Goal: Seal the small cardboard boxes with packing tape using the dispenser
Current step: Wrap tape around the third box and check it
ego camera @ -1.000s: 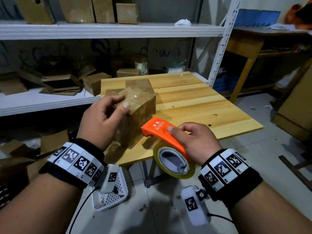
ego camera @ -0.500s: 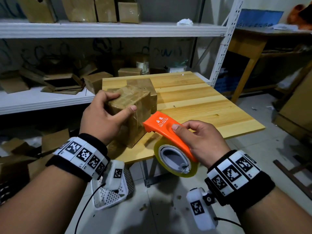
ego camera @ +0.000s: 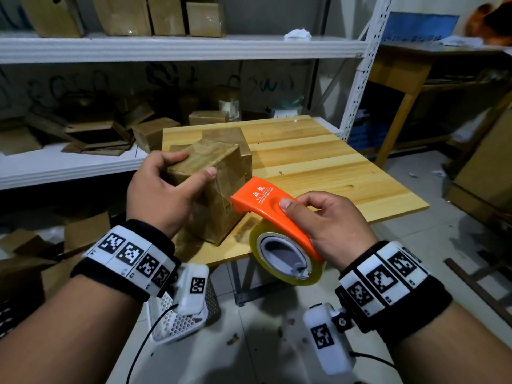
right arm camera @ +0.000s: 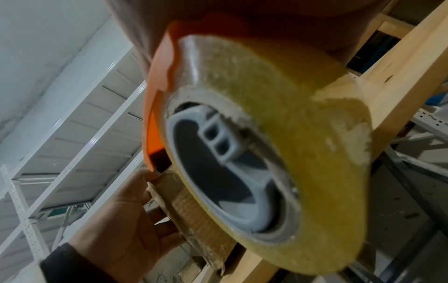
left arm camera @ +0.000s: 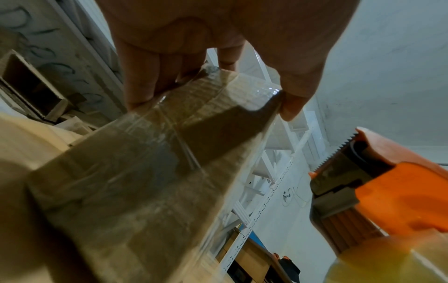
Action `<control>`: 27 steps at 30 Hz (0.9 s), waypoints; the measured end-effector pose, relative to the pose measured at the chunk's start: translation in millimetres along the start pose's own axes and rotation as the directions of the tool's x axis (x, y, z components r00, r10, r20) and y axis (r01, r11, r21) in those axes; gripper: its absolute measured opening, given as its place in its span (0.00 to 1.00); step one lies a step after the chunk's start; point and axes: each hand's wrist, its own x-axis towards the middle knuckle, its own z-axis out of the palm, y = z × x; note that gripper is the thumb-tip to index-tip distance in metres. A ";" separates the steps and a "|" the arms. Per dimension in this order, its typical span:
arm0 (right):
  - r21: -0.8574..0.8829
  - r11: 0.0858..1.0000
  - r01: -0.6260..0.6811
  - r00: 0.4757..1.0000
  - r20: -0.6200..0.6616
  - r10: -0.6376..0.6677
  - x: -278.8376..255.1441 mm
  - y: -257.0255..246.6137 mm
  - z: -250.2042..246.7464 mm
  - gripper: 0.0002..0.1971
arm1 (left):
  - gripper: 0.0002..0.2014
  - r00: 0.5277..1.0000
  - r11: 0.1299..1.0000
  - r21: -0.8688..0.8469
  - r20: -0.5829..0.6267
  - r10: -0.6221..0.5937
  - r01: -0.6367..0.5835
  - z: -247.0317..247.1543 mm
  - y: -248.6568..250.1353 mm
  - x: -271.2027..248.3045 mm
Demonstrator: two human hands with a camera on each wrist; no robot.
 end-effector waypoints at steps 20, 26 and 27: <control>-0.039 0.999 0.000 1.000 0.020 0.001 -5.7 11.4 -4.9 0.18 | 0.26 0.972 0.936 -0.266 0.018 -0.235 0.231 -11.3 -2.6 9.4; -0.037 0.999 0.005 1.000 0.006 -0.005 -5.8 9.4 -4.8 0.19 | 0.20 0.891 0.805 -0.388 0.120 -0.438 0.448 -13.3 -3.4 9.2; -0.052 0.999 0.004 1.000 0.007 -0.003 -5.8 10.7 -5.6 0.17 | 0.19 0.867 0.769 -0.410 0.136 -0.480 0.490 -15.2 -5.1 9.2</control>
